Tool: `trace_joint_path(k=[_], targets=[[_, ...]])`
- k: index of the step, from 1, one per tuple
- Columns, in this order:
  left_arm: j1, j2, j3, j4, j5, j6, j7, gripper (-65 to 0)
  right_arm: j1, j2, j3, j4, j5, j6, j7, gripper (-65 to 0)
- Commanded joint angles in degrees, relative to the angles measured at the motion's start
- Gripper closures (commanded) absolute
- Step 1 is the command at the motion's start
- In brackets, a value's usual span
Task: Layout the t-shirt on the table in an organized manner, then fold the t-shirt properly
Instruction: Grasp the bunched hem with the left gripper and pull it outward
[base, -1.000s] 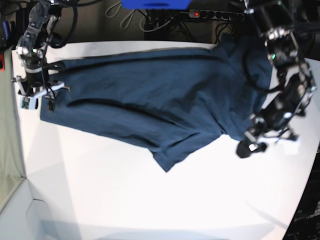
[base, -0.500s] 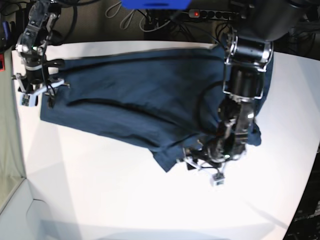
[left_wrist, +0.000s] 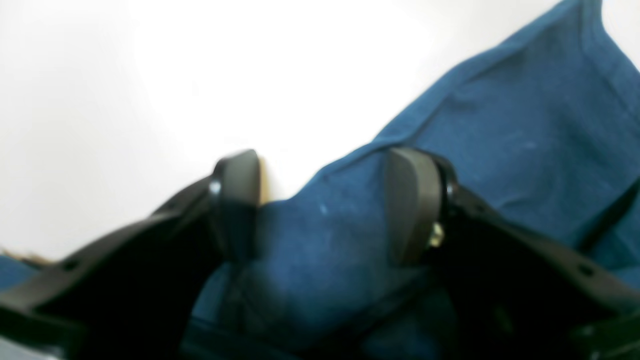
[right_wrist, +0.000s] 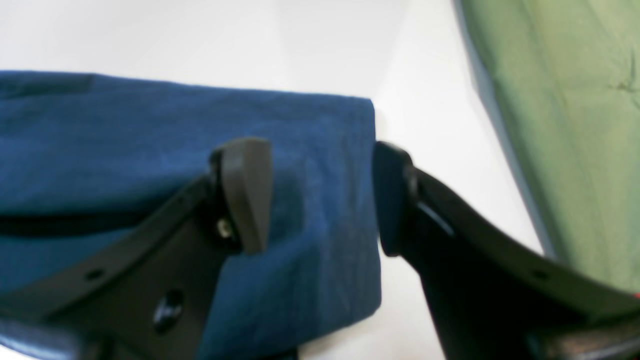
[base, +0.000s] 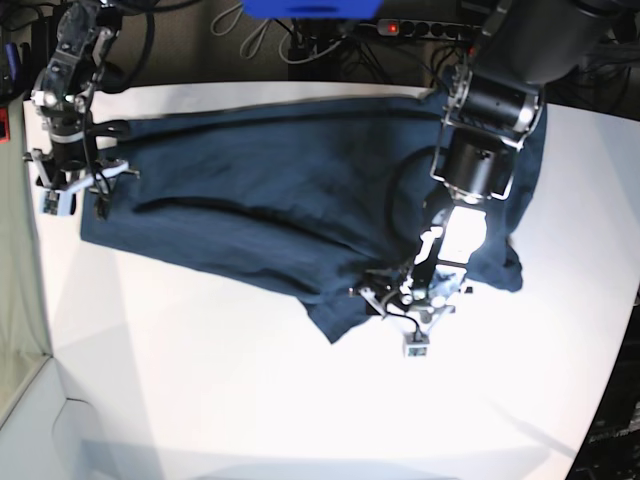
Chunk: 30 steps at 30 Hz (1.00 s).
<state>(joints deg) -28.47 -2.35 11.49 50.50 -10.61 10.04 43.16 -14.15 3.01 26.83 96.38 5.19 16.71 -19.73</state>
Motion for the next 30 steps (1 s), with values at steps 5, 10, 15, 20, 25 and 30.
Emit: trace_joint_path(k=[5,10,15,20,25,30], targets=[[-1.6,0.0,0.0,-2.2,0.5,-0.4,-0.3,-33.5,0.5,0.5,0.1,1.1,0.5,0.0,1.5,-33.2],[-1.6,-0.4,-0.3,-2.5,0.5,-0.4,-0.4,-7.3,0.6,0.4,0.1,1.1,0.5,0.0,1.5,-33.2],[-1.7,-1.4,-0.5,-1.8,0.4,-0.3,-0.4,-0.4,0.6,0.4,0.1,0.9,0.6,0.0,1.5,-33.2],[-1.8,-3.7,-0.6,6.7,0.1,-0.1,-0.5,-0.1,0.6,0.3,0.1,0.6,0.6,0.0,1.5,-33.2],[-3.7,-5.5,-0.6,15.4,0.5,-0.1,-0.3,-0.1,0.5,0.2,0.0,0.5,0.6,0.0,1.5,-33.2],[-7.7,-8.5,-0.6,18.7,0.5,-0.1,-0.3,-0.1,0.1,0.2,0.0,0.5,0.6,0.0,1.5,-33.2]])
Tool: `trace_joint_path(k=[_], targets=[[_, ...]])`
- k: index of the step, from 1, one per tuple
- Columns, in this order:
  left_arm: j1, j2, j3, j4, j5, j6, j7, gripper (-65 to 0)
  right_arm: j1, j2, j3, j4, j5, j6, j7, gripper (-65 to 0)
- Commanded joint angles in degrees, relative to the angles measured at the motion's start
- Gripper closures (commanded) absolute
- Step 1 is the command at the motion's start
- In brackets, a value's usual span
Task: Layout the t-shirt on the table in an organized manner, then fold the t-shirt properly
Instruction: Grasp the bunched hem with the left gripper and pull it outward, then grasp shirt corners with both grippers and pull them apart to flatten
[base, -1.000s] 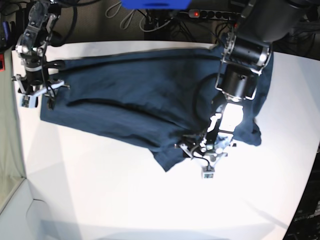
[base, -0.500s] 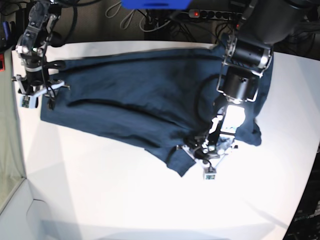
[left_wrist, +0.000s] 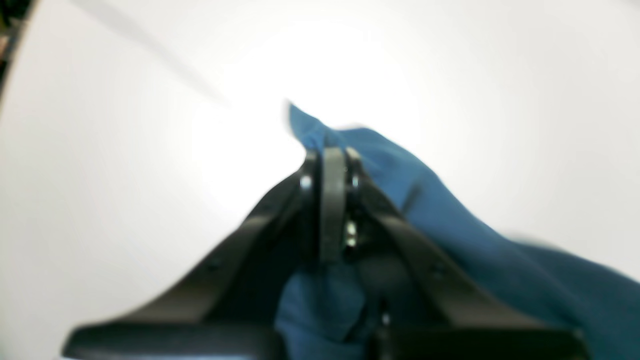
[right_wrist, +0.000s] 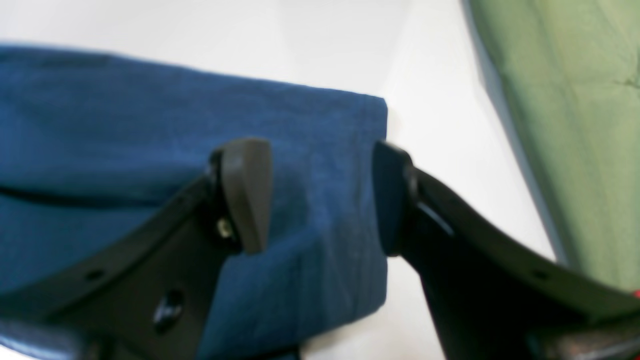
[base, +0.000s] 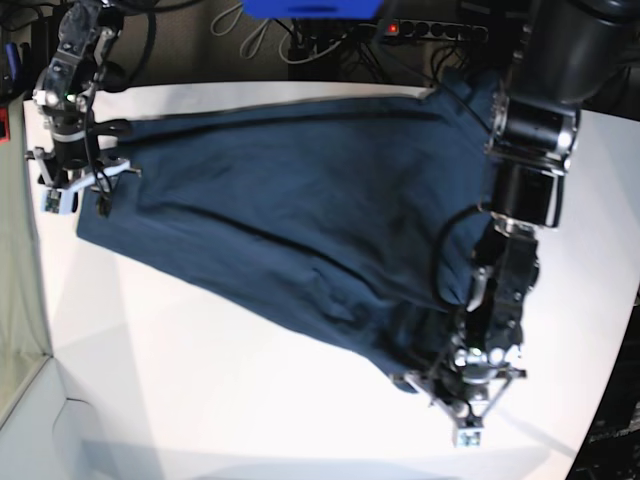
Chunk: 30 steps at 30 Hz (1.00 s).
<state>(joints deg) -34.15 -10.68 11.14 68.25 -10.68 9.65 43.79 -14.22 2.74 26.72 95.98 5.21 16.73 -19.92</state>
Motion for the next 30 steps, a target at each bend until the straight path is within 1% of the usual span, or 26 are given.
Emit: trace_joint_path(k=[1,5,10,16,21,23,25,26,28,30], targets=[[-3.0,-0.6,-0.3,0.8,0.5,0.3,-0.9,-0.1,0.1,0.5,0.1,0.9,0.5,0.0,1.7,-33.2],[-5.7,-2.9,-0.3,-0.1,0.5,0.3,-1.0,-0.1,-0.1,0.5,0.1,0.9,0.5,0.0,1.7,-33.2],[-10.1,-4.3,-0.3,-4.9,0.5,0.2,-1.7,-0.2,-1.3,0.5,0.2,1.0,0.5,0.0,1.7,-33.2],[-12.0,-4.2,-0.2,-11.7,0.5,0.1,-11.7,-0.5,-1.6,0.5,0.2,1.0,0.5,0.0,1.7,-33.2],[-14.0,-4.1,-0.1,-16.5,0.6,0.1,-16.6,-0.9,-2.6,0.5,0.1,1.1,0.5,0.0,1.7,-33.2],[-15.2,-4.3,-0.1,-17.9,0.6,0.1,-17.0,-5.0,-2.7,0.5,0.1,1.0,0.5,0.0,1.7,-33.2],[-16.3,-4.5,-0.1,-19.3,0.6,0.3,-16.9,-14.5,-3.0,0.5,0.1,1.0,0.5,0.0,1.7,-33.2],[-16.4,-4.6,-0.1,-19.8,0.6,0.3,-16.9,-20.3,-3.4,0.5,0.1,1.0,0.5,0.0,1.7,-33.2],[-16.4,-6.2,-0.2,-19.8,0.6,0.3,-17.2,-29.8,-3.7,0.5,0.1,1.4,0.5,0.0,1.7,-33.2],[-16.4,-7.0,-0.2,-19.6,0.4,0.3,-17.5,-35.8,-3.8,0.5,0.1,1.4,0.5,0.0,1.7,-33.5]])
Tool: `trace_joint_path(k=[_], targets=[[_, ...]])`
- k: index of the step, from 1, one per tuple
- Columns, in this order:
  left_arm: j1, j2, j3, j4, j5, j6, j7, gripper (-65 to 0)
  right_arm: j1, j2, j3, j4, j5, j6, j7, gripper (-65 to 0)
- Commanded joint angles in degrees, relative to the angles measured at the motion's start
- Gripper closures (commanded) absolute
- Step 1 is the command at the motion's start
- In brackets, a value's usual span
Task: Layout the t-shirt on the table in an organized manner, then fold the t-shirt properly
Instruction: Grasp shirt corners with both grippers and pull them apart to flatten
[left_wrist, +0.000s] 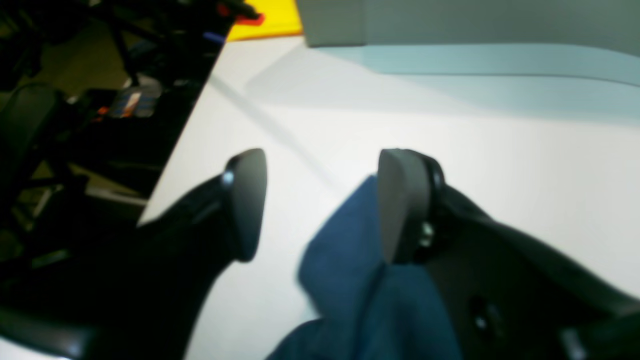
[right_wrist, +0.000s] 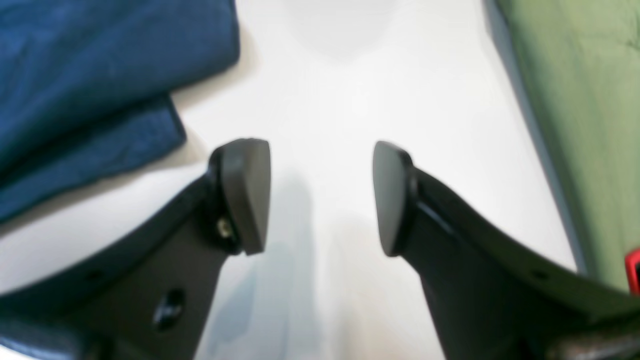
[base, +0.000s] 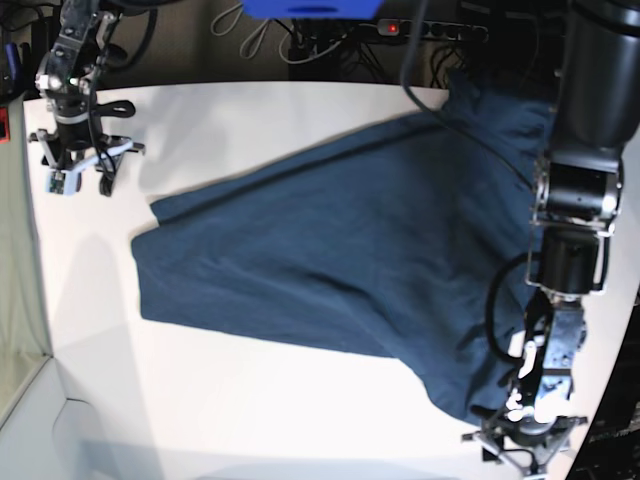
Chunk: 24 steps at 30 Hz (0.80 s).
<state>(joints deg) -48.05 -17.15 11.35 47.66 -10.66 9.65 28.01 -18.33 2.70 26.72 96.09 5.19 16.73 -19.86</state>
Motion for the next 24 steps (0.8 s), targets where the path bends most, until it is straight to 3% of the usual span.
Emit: trace_joint_path(k=[1,5,9,14,17,24], targets=[[-2.4,-0.6,-0.4,1.3,0.2,0.3,-1.5,-38.0,0.2,0.5,0.1,1.3,0.6,0.0,1.6,-33.5],[1.9,-2.5,-0.5,8.1,0.0,0.1,3.6,-37.3,0.1,0.5,0.1,1.2,0.6,0.0,1.6,-33.6],[11.5,-3.5,-0.5,19.6,0.1,0.1,10.1,-34.7,-1.2,0.6,0.1,0.9,0.8,0.0,1.5,-33.9],[23.4,-3.5,-0.5,24.3,0.5,0.3,10.0,-34.7,-1.5,-0.3,0.0,0.9,0.9,0.1,0.9,-40.6],[26.6,-3.5,-0.5,22.5,0.5,0.3,9.1,-34.7,-0.6,-0.1,-1.2,0.9,0.9,1.0,-2.8,-42.8],[30.9,-2.9,-6.8,19.6,0.5,0.1,4.2,-34.7,3.6,-1.3,-3.4,0.8,0.7,8.2,-6.1,-43.0]])
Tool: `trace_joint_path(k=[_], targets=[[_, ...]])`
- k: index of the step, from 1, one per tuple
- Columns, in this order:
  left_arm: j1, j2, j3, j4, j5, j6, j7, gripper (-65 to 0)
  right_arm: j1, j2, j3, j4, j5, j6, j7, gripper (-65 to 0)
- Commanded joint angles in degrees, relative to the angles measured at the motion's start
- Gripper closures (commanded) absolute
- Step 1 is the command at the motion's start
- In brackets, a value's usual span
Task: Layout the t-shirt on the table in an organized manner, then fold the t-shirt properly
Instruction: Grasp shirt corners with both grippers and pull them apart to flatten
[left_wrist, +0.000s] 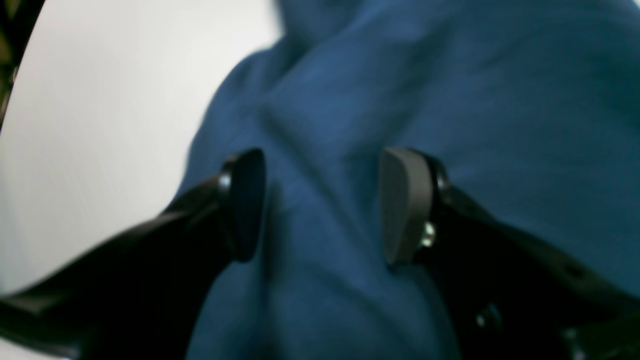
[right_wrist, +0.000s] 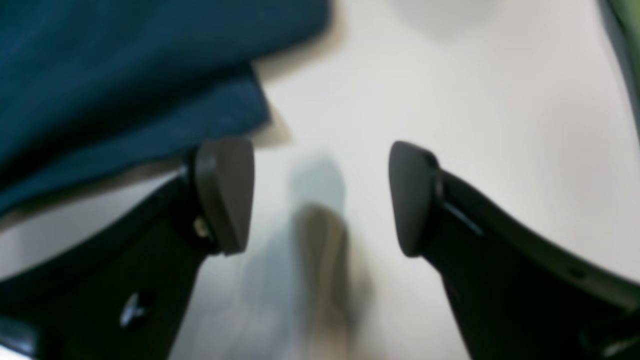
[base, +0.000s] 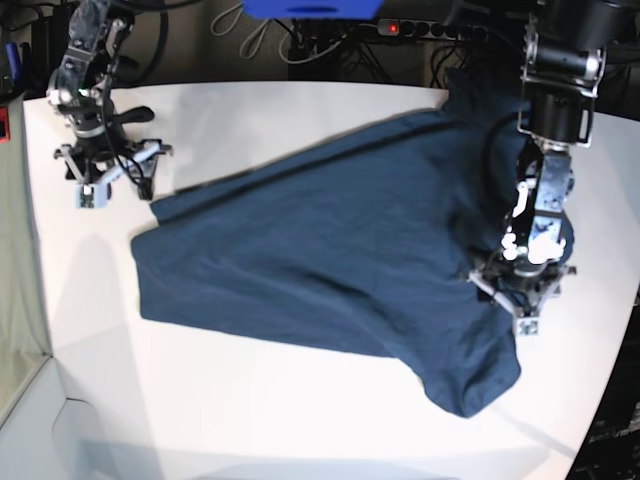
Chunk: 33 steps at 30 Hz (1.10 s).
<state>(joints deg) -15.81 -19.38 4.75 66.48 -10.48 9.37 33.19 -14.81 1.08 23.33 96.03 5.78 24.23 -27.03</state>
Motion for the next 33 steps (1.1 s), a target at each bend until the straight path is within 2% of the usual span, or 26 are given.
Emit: trace_joint_path(k=[1,8,18,20,21,25,26,33], targets=[[-1.3,-0.6,-0.8,0.6,0.3,0.3,-1.0,-34.7,0.7,0.1,-0.1,0.9,0.1,1.0,0.8,-43.0],[-0.1,-0.6,-1.0,0.6,0.3,0.3,-1.1,-34.7,4.0,0.2,-2.5,-4.5,0.0,1.2,0.5,-42.9],[0.6,-0.6,-1.0,0.6,0.3,0.3,-1.1,-34.7,8.1,0.9,-2.5,-10.7,0.0,1.2,0.8,-41.8],[0.6,-0.6,-1.0,0.6,0.3,0.3,-1.1,-34.7,8.1,1.0,-2.5,-10.7,0.0,1.2,0.9,-36.7],[0.6,-0.6,-0.8,0.6,0.3,0.3,-1.1,-34.7,8.2,1.0,-2.5,-10.5,0.0,1.2,0.9,-31.8],[0.6,-0.5,-0.7,-0.2,0.2,0.3,-1.1,-34.7,8.2,1.0,-2.3,-10.3,0.1,1.2,0.9,-2.3],[0.6,-0.5,-0.8,-0.8,0.1,0.3,-1.1,-34.7,8.2,1.0,-2.3,-9.7,0.1,1.2,0.6,0.0],[0.6,-0.5,-0.9,-3.0,0.3,0.3,-1.1,-34.7,1.7,0.8,-2.1,4.5,0.3,1.3,0.5,0.0]])
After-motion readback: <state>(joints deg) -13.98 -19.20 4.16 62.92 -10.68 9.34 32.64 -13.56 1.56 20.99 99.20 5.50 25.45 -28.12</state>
